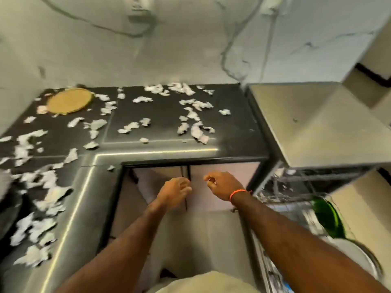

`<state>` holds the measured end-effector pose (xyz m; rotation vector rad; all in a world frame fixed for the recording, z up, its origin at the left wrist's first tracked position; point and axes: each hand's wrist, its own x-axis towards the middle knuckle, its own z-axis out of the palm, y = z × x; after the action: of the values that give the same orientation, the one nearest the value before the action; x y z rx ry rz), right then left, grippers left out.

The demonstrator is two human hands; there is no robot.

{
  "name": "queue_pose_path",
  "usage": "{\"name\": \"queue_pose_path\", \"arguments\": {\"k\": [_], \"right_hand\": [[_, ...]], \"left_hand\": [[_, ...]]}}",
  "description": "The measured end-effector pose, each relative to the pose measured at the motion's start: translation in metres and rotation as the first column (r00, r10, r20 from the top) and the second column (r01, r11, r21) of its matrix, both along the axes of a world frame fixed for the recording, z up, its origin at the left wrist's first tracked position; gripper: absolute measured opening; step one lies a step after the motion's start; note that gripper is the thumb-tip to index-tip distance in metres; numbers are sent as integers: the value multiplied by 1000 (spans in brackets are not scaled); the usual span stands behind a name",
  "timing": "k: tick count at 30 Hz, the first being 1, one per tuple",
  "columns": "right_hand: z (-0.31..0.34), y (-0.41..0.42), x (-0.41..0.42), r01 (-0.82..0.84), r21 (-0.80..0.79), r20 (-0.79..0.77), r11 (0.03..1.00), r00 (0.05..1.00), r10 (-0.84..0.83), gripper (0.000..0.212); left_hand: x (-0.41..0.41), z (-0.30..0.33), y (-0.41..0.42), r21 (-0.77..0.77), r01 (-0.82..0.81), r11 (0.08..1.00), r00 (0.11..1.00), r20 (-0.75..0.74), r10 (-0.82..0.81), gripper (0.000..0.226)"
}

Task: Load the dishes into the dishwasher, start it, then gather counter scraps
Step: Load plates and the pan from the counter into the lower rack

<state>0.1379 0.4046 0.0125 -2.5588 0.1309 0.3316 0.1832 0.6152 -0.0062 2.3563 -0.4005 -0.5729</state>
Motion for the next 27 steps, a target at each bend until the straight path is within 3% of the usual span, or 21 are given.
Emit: {"name": "queue_pose_path", "arguments": {"k": [4, 10, 15, 27], "right_hand": [[9, 78, 67, -141, 31, 69, 990, 988, 138, 27], [24, 183, 147, -292, 24, 143, 956, 948, 286, 27], [38, 240, 200, -364, 18, 141, 931, 923, 358, 25], [46, 316, 387, -375, -14, 167, 927, 913, 371, 27]], "left_hand": [[32, 13, 80, -61, -200, 978, 976, 81, 204, 35], [72, 33, 171, -173, -411, 895, 878, 191, 440, 31], [105, 37, 230, -231, -535, 812, 800, 169, 575, 28], [249, 48, 320, -192, -686, 702, 672, 203, 712, 31]]}}
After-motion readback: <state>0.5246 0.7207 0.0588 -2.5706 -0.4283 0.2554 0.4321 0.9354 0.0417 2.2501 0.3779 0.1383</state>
